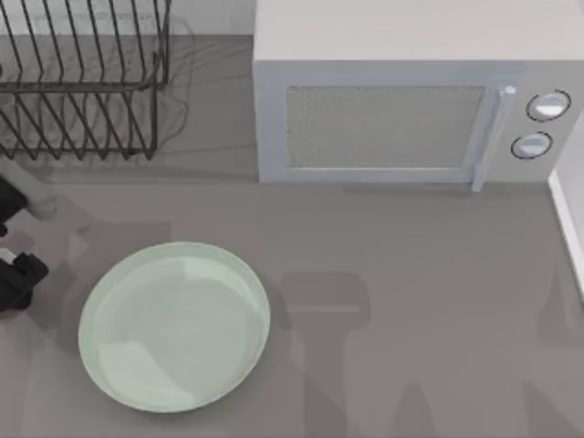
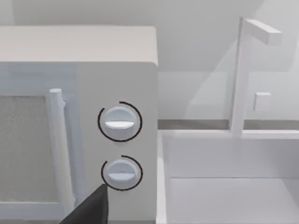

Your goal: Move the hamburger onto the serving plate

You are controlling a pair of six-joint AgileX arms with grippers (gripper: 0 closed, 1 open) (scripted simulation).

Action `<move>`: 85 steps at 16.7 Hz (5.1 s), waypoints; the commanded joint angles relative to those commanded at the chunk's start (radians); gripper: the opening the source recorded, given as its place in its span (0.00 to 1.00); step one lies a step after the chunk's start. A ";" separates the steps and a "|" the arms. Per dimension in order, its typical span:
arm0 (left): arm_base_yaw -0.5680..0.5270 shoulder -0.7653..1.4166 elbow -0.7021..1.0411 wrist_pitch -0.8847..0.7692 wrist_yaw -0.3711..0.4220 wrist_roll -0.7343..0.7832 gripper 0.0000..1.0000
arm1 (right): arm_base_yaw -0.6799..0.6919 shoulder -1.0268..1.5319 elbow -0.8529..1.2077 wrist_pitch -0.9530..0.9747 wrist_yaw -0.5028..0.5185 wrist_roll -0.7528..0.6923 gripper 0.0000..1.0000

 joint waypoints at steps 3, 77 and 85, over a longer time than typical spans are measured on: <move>0.000 0.000 0.000 0.000 0.000 0.000 0.77 | 0.000 0.000 0.000 0.000 0.000 0.000 1.00; -0.629 -0.180 0.015 -0.222 0.016 1.777 0.00 | 0.000 0.000 0.000 0.000 0.000 0.000 1.00; -0.629 -0.180 0.014 -0.221 0.016 1.778 0.38 | 0.000 0.000 0.000 0.000 0.000 0.000 1.00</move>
